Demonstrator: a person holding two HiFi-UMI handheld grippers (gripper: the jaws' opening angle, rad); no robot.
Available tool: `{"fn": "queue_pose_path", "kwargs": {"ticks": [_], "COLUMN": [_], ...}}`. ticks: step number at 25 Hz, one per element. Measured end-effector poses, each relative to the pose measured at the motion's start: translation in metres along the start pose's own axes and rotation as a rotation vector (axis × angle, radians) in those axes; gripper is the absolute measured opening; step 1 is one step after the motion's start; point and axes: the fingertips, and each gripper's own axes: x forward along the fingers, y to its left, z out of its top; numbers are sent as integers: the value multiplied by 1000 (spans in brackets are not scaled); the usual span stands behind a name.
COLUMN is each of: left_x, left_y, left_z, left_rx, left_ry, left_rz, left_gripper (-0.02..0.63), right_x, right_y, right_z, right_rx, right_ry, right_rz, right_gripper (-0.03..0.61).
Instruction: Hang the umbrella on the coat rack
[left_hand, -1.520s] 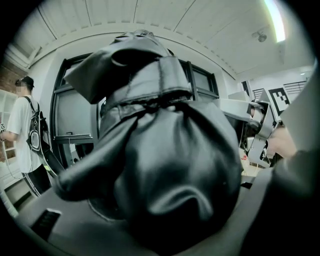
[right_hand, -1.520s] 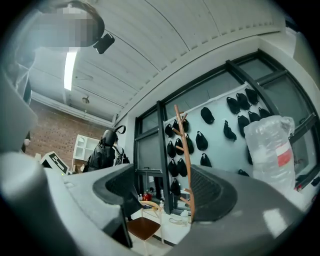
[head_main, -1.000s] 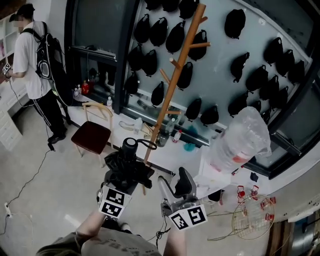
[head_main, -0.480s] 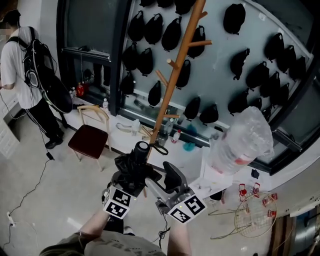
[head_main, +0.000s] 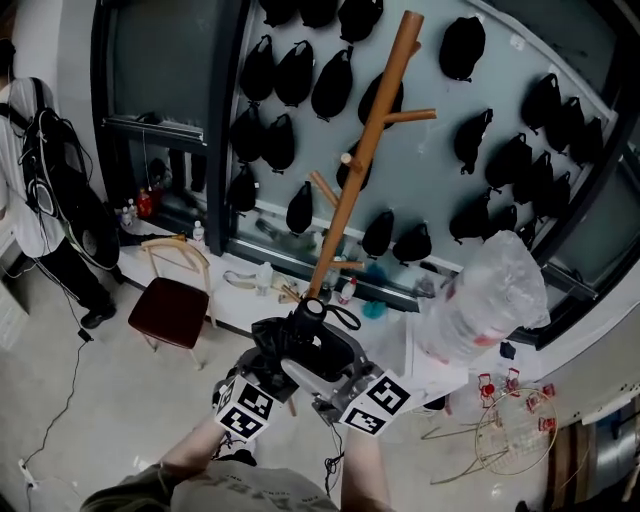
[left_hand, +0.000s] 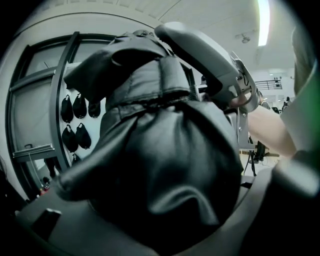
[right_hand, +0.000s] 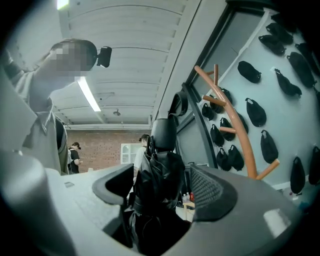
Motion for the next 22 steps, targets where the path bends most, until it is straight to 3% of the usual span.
{"fn": "queue_pose_path", "kwargs": {"ticks": [5, 14, 19, 22], "left_x": [8, 17, 19, 20], "left_y": [25, 53, 61, 74], "left_z": [12, 26, 46, 53], "left_rx": [44, 74, 93, 117], "left_ry": [-11, -31, -68, -110], "left_rz": [-61, -152, -174, -141], "left_gripper": [299, 311, 354, 409], "right_x": [31, 58, 65, 70], "right_y": [-14, -31, -39, -46], "right_z": [4, 16, 33, 41], "right_rx": [-37, -84, -88, -94], "right_ry": [14, 1, -17, -32], "right_rz": [-21, -85, -83, -93], "right_gripper": [336, 214, 201, 199]}}
